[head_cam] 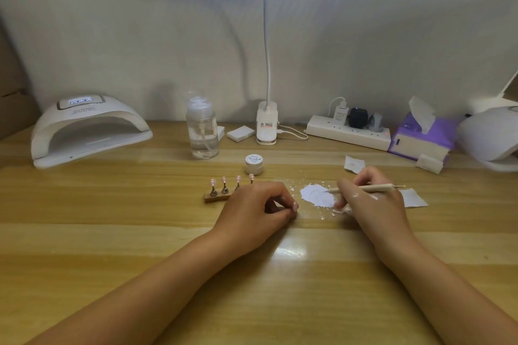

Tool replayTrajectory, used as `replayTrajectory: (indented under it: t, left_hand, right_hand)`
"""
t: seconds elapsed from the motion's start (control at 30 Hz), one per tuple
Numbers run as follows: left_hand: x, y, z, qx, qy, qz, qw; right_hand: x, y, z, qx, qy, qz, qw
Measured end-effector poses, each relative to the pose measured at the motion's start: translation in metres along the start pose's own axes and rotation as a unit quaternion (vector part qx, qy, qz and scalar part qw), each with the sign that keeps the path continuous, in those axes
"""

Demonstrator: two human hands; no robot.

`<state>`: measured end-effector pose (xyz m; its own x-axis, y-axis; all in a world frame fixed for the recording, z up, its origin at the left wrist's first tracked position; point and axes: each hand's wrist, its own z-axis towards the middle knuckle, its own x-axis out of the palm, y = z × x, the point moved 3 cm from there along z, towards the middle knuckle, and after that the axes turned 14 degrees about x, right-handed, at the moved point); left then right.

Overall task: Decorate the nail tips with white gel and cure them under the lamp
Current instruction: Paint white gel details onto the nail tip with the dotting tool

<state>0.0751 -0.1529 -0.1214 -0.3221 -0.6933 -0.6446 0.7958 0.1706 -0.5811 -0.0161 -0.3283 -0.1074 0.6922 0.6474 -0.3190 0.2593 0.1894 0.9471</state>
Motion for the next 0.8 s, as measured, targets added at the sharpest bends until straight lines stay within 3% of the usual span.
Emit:
replayTrajectory:
  t: [0.1,0.2,0.33,0.8]
  left_hand:
    - [0.000,0.000,0.000,0.003,0.003,0.006,1.000]
    - [0.000,-0.001,0.001,0.007,0.003,0.011,1.000]
    - [0.000,-0.001,0.001,0.013,0.003,0.015,1.000]
    - [0.000,0.001,0.001,0.017,-0.001,0.018,1.000]
  right_hand:
    - [-0.003,0.008,-0.008,-0.015,-0.025,0.092,0.995]
    - [0.010,0.008,-0.020,0.029,0.031,0.177,0.983]
    - [0.023,0.005,-0.031,0.060,0.067,0.177,0.980]
    - [0.025,0.005,-0.031,0.044,0.073,0.179,0.980]
